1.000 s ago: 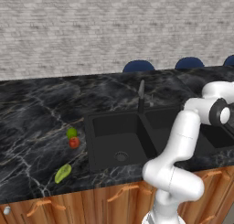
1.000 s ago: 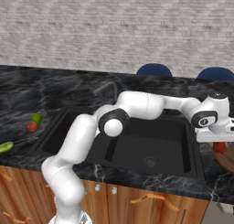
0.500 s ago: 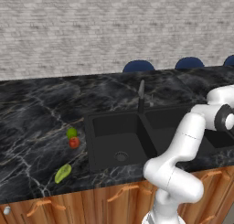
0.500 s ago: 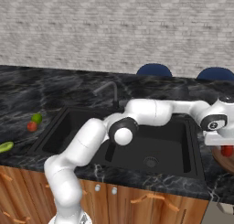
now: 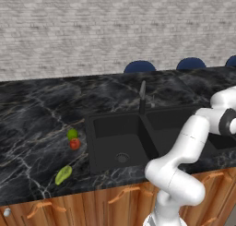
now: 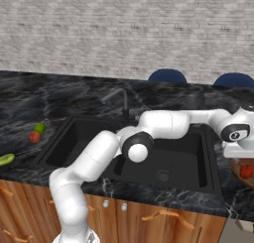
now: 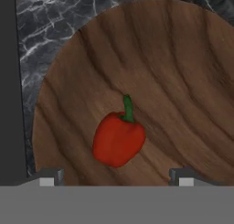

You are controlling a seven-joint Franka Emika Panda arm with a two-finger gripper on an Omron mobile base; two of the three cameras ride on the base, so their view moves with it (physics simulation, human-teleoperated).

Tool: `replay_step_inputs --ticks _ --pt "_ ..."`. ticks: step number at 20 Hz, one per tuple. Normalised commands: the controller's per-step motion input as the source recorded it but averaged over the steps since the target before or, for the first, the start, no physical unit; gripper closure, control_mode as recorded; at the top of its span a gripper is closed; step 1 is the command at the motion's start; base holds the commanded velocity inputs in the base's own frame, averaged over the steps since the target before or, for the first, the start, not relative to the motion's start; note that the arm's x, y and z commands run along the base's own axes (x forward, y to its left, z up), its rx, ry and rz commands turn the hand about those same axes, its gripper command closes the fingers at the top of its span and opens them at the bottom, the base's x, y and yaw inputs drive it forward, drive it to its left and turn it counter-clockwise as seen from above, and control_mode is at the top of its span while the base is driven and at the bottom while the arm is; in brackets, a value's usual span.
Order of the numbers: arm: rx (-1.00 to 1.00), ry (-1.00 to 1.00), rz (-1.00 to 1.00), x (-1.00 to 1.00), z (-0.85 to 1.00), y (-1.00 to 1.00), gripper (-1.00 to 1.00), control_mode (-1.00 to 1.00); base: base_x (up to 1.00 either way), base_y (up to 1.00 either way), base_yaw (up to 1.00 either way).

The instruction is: There is a mixed pile of frozen fruits and vegetables on the counter. Locate all the frozen vegetables and place the items in a bowl on the counter. Take all the frozen fruits and defrost them in a running sink.

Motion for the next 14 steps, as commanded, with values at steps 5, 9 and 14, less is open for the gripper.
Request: replay_step_inputs --ticks 5,9,14 --pt "-0.04 0.0 -0.01 0.0 0.0 0.05 -1.0 -1.0 0.0 0.0 0.0" --pt "-0.07 -0.04 -0.06 -0.03 0.15 0.21 -1.0 -1.0 0.0 0.0 0.0" --pt "-0.06 -0.12 -0.05 0.0 0.01 0.43 -1.0 -1.0 0.0 0.0 0.0"
